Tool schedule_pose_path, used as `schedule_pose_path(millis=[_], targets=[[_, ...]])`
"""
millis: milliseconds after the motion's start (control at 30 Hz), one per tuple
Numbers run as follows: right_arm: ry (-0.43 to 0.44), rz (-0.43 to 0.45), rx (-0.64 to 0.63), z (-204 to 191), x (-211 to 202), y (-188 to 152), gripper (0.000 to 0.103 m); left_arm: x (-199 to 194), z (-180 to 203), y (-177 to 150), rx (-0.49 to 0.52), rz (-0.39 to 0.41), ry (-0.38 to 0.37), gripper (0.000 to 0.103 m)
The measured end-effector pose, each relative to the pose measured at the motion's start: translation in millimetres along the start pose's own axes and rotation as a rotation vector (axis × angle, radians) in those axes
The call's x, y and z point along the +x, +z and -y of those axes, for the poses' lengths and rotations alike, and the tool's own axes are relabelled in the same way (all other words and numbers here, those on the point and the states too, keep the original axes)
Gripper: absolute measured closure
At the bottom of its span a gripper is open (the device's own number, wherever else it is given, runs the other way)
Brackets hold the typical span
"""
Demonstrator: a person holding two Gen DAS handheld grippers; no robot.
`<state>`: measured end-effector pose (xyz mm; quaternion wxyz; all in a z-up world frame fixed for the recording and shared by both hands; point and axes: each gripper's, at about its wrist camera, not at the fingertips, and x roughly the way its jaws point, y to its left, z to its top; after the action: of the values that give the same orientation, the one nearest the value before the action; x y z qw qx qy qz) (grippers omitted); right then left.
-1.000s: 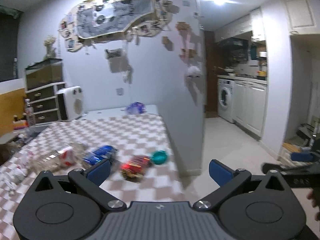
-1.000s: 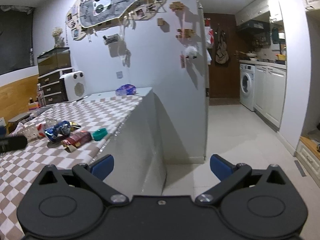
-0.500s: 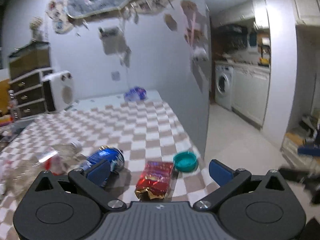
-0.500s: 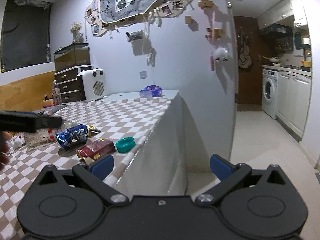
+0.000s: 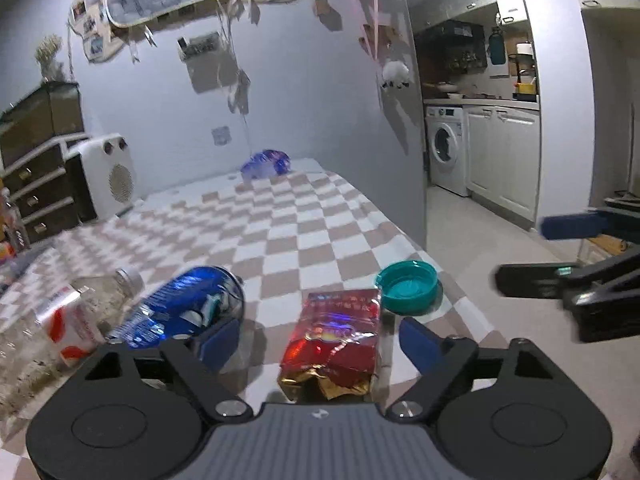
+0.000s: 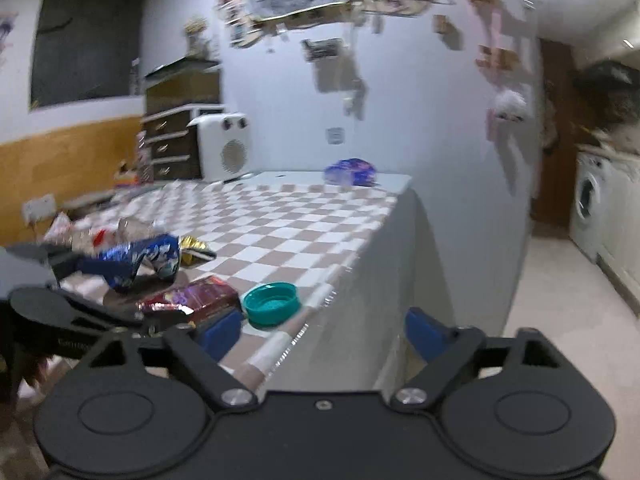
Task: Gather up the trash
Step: 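Grasp the red snack packet with the left tool while the right tool grasps the teal cap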
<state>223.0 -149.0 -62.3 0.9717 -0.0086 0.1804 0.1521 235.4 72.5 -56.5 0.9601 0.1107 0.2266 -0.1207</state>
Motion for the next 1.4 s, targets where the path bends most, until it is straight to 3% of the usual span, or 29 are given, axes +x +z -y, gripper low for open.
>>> schedule_pose_path(millis=[300, 467, 667, 833, 1200, 1400], targets=[[0.072, -0.058, -0.203, -20, 47, 2, 0.036, 23, -13, 1, -0.08, -0.109, -0.025, 0.031], [0.088, -0.043, -0.294, -29, 56, 3, 0.038, 21, -12, 1, -0.081, -0.1, -0.04, 0.045], [0.101, -0.075, -0.361, -43, 73, 4, 0.04, 17, -11, 0, -0.066, -0.086, -0.045, 0.047], [0.096, -0.09, -0.304, -40, 85, 9, 0.054, 12, -11, -1, -0.025, -0.102, -0.043, 0.047], [0.143, -0.096, -0.211, -35, 76, 4, 0.054, 18, -12, -3, -0.035, -0.129, -0.049, 0.04], [0.15, -0.085, -0.162, -29, 69, -1, 0.054, 20, -12, -2, -0.05, -0.122, -0.055, 0.043]])
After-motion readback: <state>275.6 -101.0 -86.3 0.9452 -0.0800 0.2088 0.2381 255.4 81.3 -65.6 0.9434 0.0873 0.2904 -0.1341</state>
